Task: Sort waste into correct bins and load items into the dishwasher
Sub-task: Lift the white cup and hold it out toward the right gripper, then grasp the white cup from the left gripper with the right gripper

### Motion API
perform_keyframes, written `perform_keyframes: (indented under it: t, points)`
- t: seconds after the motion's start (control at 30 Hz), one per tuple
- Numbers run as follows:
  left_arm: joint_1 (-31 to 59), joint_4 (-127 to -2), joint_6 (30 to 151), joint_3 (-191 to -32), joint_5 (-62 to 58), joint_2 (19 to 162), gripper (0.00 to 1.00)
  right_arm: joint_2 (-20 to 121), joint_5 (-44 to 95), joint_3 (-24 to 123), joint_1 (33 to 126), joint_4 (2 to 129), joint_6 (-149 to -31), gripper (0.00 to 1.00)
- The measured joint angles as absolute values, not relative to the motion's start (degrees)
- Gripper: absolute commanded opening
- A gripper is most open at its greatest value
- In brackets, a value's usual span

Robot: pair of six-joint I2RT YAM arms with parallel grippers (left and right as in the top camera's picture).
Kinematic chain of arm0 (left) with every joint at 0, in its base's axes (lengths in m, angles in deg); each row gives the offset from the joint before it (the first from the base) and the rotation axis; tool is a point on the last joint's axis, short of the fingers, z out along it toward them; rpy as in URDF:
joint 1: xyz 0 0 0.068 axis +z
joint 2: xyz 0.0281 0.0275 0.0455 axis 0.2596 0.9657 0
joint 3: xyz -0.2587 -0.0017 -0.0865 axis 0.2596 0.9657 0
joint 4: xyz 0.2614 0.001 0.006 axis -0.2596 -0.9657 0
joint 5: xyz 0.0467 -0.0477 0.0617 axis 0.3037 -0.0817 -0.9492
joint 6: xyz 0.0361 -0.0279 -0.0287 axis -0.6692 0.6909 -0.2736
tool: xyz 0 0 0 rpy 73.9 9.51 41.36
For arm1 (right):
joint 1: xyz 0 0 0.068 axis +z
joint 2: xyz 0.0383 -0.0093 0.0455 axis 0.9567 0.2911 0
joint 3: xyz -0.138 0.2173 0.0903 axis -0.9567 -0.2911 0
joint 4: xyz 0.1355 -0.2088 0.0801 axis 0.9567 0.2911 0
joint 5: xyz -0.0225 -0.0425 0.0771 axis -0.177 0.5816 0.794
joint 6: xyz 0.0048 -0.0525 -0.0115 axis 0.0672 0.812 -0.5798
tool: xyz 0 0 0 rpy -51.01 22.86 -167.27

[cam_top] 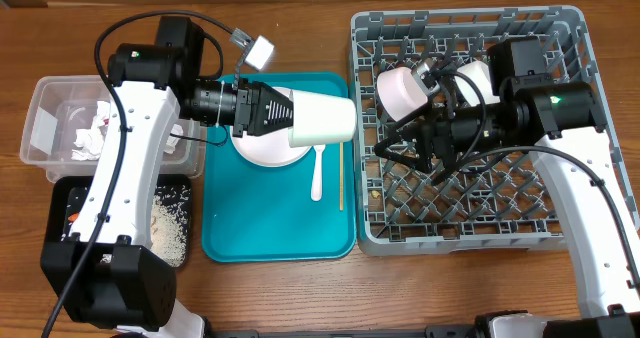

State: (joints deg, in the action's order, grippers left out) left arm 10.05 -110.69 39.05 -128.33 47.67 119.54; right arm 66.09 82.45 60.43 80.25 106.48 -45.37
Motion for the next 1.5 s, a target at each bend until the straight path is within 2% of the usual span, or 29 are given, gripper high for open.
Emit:
perform_keyframes:
  t: [0.27,0.5,0.77,1.03,1.23,1.5]
  points:
    - [5.75,-108.66,37.59,-128.33,48.32,119.54,0.04,66.09,92.11,60.43,80.23,104.21,-40.95,0.80]
    - [2.58,-105.64,37.56,-128.33,49.57,119.54,0.04,66.09,95.04,60.43,80.23,104.12,-39.93,0.83]
    - [2.54,-103.89,37.59,-128.33,49.77,119.54,0.04,66.09,97.20,60.43,80.25,103.86,-39.95,0.81]
    - [2.54,-102.23,37.59,-128.33,50.71,119.54,0.04,66.09,97.42,60.43,82.42,102.30,-39.97,0.76]
    - [2.54,-102.25,37.56,-128.33,51.89,119.54,0.04,66.09,96.61,60.43,83.75,100.82,-39.97,0.69]
    - [2.82,-102.30,37.50,-128.33,52.28,119.54,0.04,66.09,95.41,60.43,84.97,98.85,-39.99,0.68]
